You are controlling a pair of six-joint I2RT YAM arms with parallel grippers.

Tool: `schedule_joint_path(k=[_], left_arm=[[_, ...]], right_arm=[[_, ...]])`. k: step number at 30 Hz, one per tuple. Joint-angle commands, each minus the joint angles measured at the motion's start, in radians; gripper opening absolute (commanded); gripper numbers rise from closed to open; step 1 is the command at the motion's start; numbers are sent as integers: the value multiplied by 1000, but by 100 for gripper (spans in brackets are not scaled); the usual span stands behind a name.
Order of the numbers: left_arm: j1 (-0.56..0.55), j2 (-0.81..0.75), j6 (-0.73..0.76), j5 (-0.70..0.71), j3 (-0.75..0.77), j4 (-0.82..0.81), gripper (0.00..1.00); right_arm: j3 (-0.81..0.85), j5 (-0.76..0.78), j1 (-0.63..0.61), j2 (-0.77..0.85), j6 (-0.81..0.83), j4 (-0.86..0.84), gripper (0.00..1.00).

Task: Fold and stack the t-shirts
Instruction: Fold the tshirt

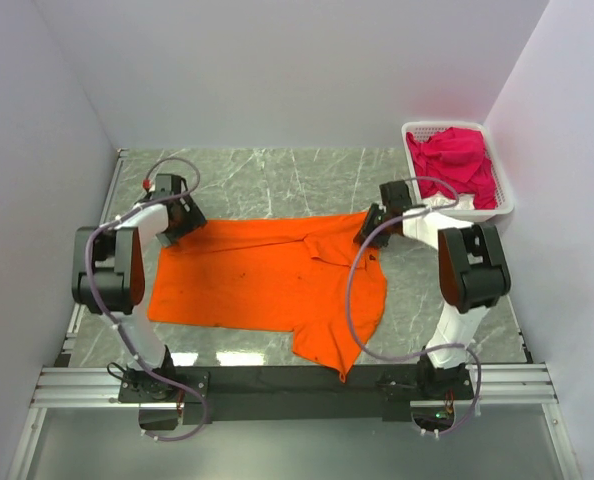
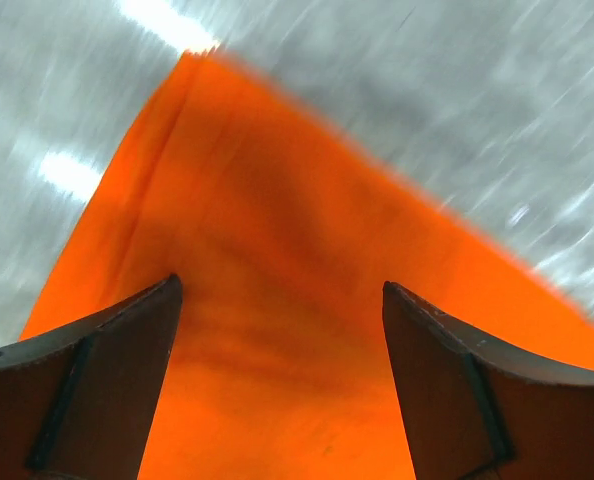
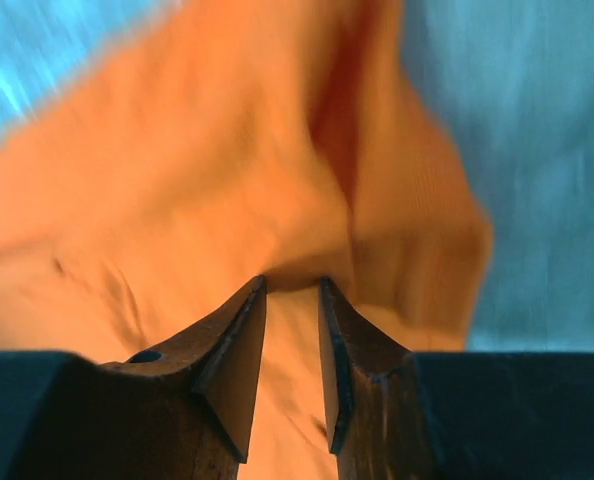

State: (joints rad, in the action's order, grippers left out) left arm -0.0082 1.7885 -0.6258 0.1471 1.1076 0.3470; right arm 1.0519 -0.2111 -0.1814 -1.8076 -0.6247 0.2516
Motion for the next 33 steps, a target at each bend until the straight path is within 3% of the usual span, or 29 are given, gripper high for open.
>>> schedule_joint_path(k=[1,9,13,15,19,23,28,33], left_arm=[[-1,92,-18,-18,102,-14,87],[7,323,-34,-27,346,50,87],[7,322,-34,-46,429,66,89],[7,249,-25,-30,408,67,90],[7,-7,-2,61,278,63,91],[43,-216,-2,138,65,92,91],[97,-456,-35,92,-225,90,91],[168,-593,-52,66,-385,93,89]], right_arm=[[144,41,22,-90,3,32,36],[540,111,76,-309,43,185,39],[687,136,74,-381,94,229,40],[732,131,72,-364,123,247,42],[579,156,54,-204,137,209,57],[329,182,28,49,99,181,57],[-37,173,0,337,51,140,55],[-223,150,-1,536,54,159,49]])
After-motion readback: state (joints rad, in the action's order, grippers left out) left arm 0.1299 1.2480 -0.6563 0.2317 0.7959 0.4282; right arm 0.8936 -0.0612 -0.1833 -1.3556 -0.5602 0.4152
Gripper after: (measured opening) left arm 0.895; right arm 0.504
